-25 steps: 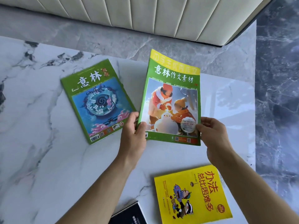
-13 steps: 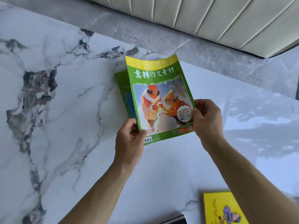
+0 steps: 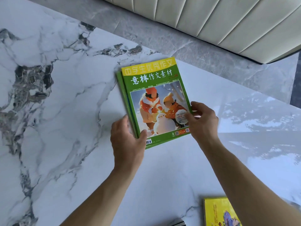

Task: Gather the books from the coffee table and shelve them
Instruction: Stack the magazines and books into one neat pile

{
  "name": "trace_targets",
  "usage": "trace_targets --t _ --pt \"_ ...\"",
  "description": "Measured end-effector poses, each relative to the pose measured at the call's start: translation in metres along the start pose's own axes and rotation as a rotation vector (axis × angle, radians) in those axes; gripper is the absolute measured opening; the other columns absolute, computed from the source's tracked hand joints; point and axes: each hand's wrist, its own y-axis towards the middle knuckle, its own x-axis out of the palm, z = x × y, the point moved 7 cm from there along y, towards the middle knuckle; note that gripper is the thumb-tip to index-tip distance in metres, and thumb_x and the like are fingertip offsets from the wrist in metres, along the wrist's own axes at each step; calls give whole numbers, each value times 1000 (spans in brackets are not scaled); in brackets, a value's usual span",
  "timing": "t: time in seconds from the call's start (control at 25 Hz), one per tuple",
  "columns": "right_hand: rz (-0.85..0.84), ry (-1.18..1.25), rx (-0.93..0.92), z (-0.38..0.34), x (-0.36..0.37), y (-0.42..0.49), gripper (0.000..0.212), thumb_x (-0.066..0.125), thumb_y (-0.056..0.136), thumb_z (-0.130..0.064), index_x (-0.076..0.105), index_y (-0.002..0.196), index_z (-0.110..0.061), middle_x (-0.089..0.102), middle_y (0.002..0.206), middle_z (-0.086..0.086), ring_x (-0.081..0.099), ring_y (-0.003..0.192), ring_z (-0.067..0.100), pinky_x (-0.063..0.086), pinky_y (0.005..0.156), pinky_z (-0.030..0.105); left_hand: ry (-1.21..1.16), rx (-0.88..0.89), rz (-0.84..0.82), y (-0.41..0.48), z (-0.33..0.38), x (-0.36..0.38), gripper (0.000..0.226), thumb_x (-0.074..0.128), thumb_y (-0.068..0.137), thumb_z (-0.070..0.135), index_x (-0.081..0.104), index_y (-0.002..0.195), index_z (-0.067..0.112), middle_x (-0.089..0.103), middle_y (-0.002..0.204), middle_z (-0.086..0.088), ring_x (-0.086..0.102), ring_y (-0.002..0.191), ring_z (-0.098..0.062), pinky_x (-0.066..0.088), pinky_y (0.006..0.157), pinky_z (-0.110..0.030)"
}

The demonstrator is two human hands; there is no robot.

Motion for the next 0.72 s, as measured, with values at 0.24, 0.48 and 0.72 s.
trace_targets --t 0.24,0.48,0.72 --pt "-30 -47 -66 -8 2 -13 32 67 86 -7 77 115 -15 80 105 4 72 97 26 59 91 39 -139 -169 -14 6 3 5 14 55 88 15 69 88 14 77 86 -1 72 76 -21 59 61 -31" --pt "-81 42 148 32 -7 -48 24 74 87 -26 73 108 -15 73 86 -2 73 84 19 60 75 32 -399 -308 -279 -8 -24 15 18 51 92 7 60 103 16 76 96 -12 75 84 -30 63 72 -49" --pt "-68 233 265 71 -11 -84 23 64 94 -21 73 113 -14 79 106 5 75 98 25 62 86 44 -567 -310 -501 -28 -32 15 26 52 94 -4 65 110 12 77 104 -16 74 93 -29 60 80 -41"
